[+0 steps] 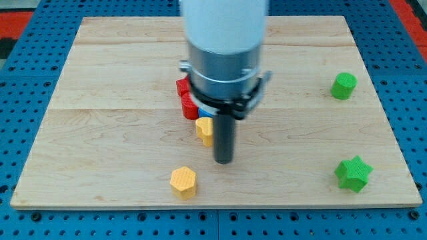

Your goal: Push yellow hexagon to the right side of yellow heart

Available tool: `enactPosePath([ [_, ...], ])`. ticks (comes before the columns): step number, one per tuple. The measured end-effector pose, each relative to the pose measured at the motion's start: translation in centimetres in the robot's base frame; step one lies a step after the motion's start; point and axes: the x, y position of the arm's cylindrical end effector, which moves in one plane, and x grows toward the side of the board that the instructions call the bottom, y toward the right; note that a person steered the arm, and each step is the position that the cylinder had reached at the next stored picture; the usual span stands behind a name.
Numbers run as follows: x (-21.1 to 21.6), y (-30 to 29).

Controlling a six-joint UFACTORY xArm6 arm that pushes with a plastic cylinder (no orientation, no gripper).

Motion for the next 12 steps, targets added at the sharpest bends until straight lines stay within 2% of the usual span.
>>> enactPosePath([
  [1,3.1,2.3],
  [2,7.1,1.9],
  [3,7.3,0.9],
  [6,7.2,-15.0],
  [7,5.6,-15.9],
  [8,4.1,-9.8],
  [9,6.7,-8.4],
  [12,5.6,-6.7],
])
